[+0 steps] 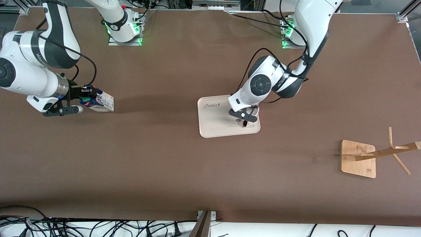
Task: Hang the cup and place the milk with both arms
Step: 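Carry the carton aside with the right gripper while the left gripper lifts the mug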
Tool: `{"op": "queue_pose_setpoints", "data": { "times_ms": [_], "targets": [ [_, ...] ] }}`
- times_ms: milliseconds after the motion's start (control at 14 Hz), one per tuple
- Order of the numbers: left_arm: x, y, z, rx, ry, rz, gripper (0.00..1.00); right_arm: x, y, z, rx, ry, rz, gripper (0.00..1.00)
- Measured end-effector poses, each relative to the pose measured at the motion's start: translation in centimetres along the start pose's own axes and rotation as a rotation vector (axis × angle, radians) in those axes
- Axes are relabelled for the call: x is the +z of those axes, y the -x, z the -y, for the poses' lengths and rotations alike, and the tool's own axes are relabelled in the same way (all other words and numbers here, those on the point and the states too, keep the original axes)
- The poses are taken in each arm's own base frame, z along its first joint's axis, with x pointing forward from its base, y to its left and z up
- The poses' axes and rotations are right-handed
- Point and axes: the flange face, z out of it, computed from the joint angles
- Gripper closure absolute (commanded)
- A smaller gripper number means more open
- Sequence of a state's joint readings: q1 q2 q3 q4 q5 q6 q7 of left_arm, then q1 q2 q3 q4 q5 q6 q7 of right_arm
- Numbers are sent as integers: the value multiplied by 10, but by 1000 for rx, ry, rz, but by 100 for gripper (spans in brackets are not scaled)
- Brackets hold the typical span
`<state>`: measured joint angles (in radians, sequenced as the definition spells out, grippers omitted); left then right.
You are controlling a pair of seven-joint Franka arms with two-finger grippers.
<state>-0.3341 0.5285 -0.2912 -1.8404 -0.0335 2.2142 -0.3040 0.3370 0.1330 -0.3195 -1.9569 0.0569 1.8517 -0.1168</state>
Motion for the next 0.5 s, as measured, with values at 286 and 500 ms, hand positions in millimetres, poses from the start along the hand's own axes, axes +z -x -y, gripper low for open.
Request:
{"op": "queue_pose_setpoints", "data": {
  "times_ms": [286, 500],
  "targets": [
    [-7, -1, 3, -1, -9, -8, 100, 28, 0, -8, 14, 4, -44, 55],
    [-31, -10, 21, -32, -5, -51, 100, 51, 4, -11, 21, 4, -53, 55]
  ]
}}
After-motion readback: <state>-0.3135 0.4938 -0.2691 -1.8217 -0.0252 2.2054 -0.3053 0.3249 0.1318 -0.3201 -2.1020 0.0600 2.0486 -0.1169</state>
